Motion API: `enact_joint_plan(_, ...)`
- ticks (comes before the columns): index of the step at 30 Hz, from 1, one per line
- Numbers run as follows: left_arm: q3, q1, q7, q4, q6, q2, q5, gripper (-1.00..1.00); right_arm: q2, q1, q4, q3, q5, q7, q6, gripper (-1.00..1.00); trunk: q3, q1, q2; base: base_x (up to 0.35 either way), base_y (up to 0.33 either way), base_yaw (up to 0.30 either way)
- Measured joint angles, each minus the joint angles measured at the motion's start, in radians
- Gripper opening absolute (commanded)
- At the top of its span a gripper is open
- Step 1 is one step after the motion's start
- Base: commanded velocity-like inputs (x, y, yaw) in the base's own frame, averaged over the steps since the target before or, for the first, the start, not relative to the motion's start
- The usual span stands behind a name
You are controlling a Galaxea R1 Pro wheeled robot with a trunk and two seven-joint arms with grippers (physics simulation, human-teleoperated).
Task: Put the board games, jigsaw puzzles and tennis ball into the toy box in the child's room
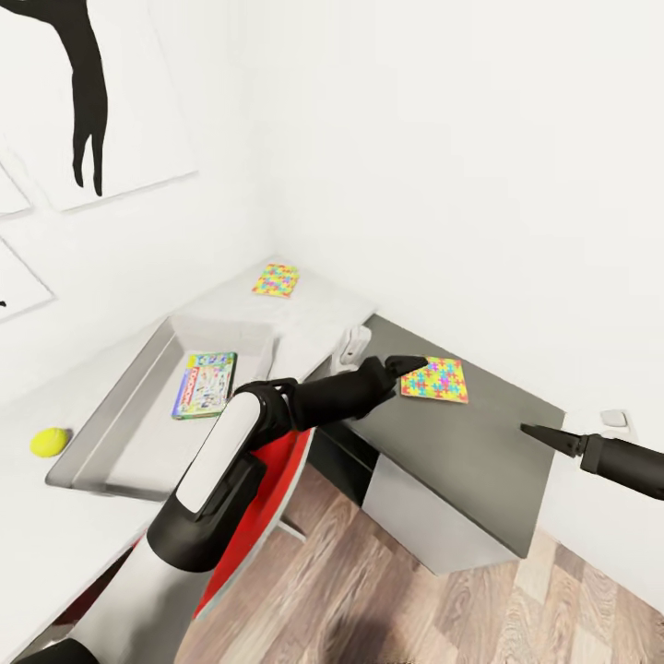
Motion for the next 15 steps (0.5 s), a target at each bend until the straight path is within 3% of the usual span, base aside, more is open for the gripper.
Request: enact_joint_plan(15, -0.005, 0.001, 0.007, 0.001, 0.000, 0.000, -0.002, 1.00, -0.002, -0.001, 0.000, 0.001, 0.001, -0.001, 0.000, 1.00, 0.002, 0.000, 0.000, 0.000, 0.000, -0.293)
